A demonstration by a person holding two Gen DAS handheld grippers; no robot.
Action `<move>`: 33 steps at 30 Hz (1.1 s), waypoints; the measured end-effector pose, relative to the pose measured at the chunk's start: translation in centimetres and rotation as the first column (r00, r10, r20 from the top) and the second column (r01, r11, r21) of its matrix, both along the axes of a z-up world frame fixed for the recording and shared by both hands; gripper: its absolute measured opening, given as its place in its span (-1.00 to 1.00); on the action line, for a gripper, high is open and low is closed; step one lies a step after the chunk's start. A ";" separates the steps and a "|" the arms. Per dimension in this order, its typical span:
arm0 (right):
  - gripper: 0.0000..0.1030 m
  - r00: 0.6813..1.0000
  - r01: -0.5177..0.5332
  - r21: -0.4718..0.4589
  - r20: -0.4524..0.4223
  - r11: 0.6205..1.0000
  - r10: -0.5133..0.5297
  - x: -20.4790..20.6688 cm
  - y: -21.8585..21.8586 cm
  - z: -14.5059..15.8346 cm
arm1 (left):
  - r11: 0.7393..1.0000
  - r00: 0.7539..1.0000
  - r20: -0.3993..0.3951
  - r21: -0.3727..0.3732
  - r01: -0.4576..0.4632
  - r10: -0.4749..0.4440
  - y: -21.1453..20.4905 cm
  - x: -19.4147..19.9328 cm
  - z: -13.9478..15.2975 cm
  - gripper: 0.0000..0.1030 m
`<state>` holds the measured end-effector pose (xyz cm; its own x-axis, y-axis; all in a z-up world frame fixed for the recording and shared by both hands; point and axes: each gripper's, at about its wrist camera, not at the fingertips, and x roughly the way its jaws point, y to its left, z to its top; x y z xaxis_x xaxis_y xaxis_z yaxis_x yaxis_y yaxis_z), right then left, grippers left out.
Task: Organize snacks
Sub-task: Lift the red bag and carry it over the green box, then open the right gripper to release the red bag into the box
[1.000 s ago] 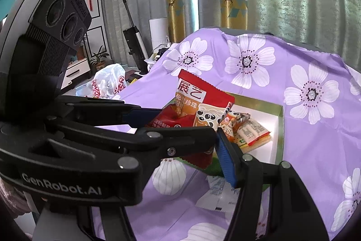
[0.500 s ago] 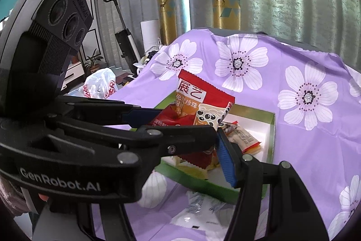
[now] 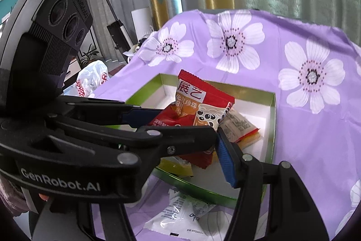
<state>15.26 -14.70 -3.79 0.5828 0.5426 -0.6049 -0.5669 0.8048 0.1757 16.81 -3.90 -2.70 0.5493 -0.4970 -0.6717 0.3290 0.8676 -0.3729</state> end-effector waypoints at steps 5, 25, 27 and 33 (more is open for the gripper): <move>0.20 1.000 0.001 -0.004 -0.029 1.000 -0.001 1.0 0.1 -1.2 | 1.000 1.000 -0.028 0.001 -0.006 0.006 0.1 0.9 -1.2 -0.18; 0.21 0.995 -0.004 -0.030 -0.095 1.000 0.001 2.6 0.8 -3.2 | 0.999 0.996 -0.082 0.026 -0.026 0.028 0.4 2.1 -3.6 -0.18; 0.21 0.995 -0.005 -0.031 -0.098 1.000 0.002 2.6 0.8 -3.2 | 0.999 0.996 -0.087 0.028 -0.029 0.031 0.5 2.2 -3.7 -0.18; 0.22 0.995 -0.008 -0.037 -0.105 0.999 0.004 2.6 0.9 -3.3 | 0.999 0.995 -0.093 0.033 -0.032 0.035 0.4 2.2 -3.9 -0.18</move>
